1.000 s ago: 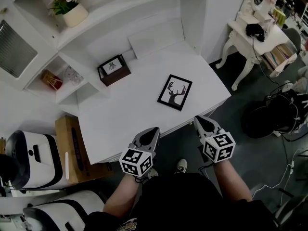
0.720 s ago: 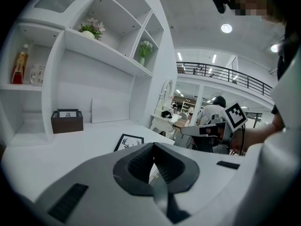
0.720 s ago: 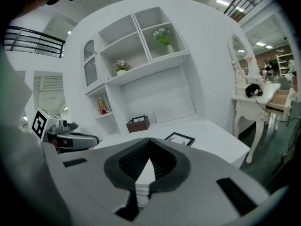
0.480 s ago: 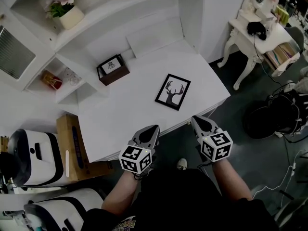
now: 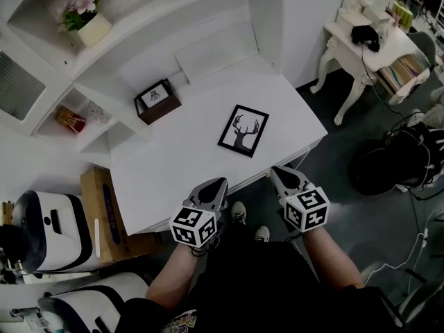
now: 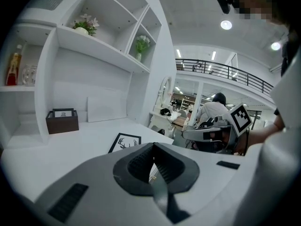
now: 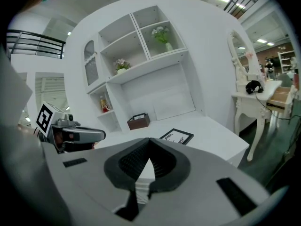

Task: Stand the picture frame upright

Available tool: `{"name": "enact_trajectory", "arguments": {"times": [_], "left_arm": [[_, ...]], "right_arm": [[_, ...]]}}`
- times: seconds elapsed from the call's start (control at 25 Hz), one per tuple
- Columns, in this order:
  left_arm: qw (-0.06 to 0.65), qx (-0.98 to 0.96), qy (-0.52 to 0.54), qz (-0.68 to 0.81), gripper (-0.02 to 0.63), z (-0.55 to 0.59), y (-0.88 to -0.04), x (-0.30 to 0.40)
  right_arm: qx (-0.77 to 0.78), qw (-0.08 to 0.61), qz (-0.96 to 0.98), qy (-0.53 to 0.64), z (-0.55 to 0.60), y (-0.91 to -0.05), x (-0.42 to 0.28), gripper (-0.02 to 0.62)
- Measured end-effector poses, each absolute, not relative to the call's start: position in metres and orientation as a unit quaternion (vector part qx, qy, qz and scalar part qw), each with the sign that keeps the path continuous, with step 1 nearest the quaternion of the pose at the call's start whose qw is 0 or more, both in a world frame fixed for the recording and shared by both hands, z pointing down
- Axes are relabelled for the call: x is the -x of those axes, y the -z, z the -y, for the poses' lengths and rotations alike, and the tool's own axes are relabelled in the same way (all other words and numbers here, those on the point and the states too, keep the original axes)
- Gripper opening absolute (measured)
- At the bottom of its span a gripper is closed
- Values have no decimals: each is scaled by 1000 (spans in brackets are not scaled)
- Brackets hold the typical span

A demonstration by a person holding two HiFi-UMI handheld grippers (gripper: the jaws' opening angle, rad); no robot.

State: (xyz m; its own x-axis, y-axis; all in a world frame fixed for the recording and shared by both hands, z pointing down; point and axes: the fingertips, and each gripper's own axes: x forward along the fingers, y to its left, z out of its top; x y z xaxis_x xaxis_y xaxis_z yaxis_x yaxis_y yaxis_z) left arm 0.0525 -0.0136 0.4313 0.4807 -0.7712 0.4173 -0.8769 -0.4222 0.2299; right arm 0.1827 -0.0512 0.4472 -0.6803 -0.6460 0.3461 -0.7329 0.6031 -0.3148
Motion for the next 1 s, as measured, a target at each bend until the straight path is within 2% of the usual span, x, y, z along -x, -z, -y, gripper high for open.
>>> {"name": "enact_trajectory", "arguments": {"times": [0.48, 1.0], "left_arm": [[216, -847, -124, 469, 6, 37, -443, -68], [238, -848, -134, 454, 6, 85, -465, -44]], "right_arm": [[-411, 108, 875, -231, 60, -460, -199, 3], [-420, 124, 860, -262, 105, -485, -177, 3]]}}
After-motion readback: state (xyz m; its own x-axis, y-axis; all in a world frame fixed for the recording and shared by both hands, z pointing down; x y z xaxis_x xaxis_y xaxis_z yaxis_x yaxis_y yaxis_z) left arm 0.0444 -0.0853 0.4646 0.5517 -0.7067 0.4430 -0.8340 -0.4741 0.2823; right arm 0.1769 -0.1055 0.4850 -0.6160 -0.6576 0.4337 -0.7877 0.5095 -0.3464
